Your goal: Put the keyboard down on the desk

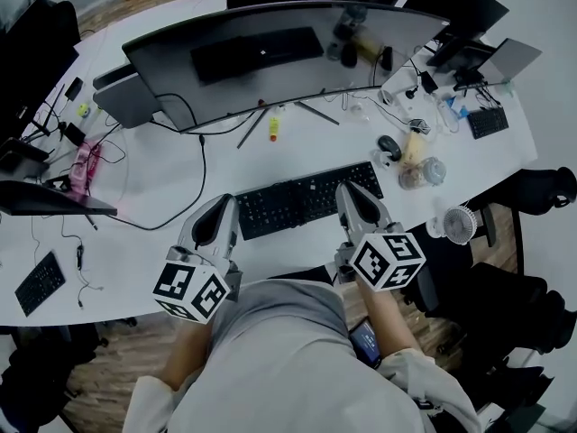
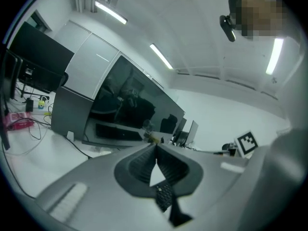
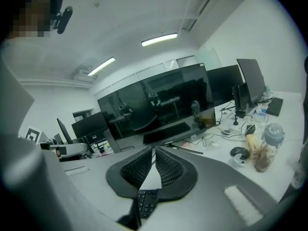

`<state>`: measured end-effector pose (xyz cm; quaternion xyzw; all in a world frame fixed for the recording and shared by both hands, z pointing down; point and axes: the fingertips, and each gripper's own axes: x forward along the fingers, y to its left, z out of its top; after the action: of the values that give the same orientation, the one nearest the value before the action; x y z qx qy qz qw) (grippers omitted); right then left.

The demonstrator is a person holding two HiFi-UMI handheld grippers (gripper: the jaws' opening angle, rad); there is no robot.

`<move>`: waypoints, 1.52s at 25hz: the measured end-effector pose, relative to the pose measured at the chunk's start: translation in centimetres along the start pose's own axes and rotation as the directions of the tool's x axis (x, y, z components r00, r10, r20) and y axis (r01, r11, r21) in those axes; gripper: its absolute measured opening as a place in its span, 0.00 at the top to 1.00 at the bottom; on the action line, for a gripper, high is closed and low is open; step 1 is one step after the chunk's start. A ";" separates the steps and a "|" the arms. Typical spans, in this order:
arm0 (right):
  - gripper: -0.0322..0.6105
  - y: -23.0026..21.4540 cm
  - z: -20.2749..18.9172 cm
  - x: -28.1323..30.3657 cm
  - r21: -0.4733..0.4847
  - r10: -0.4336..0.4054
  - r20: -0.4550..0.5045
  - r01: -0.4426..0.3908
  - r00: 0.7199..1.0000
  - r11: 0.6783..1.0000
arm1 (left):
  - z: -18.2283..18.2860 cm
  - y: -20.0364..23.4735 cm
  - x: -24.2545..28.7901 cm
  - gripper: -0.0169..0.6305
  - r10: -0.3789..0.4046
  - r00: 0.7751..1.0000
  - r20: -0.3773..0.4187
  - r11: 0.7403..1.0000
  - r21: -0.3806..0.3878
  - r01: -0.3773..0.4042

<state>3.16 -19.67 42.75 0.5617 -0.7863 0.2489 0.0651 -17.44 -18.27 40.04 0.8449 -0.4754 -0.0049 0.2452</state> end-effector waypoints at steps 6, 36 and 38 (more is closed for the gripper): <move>0.94 1.1 1.2 -1.5 -0.108 0.004 0.026 -0.001 1.000 0.994 | 0.2 0.4 -0.2 0.97 0.056 0.998 0.019 0.998 0.011 -0.056; 0.95 2.3 0.8 -3.8 -0.242 0.033 -0.007 -0.034 0.999 0.970 | 0.4 -1.1 -0.4 0.97 0.106 0.990 0.088 0.949 0.290 -0.127; 0.95 2.3 0.5 -3.8 -0.241 0.035 -0.013 -0.037 0.999 0.970 | 0.4 -1.3 -0.6 0.97 0.090 0.991 0.096 0.944 0.308 -0.115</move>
<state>2.48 -16.06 40.14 0.5344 -0.8204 0.1551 0.1316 -16.79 -17.40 38.98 0.8463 -0.5230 0.0491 0.0888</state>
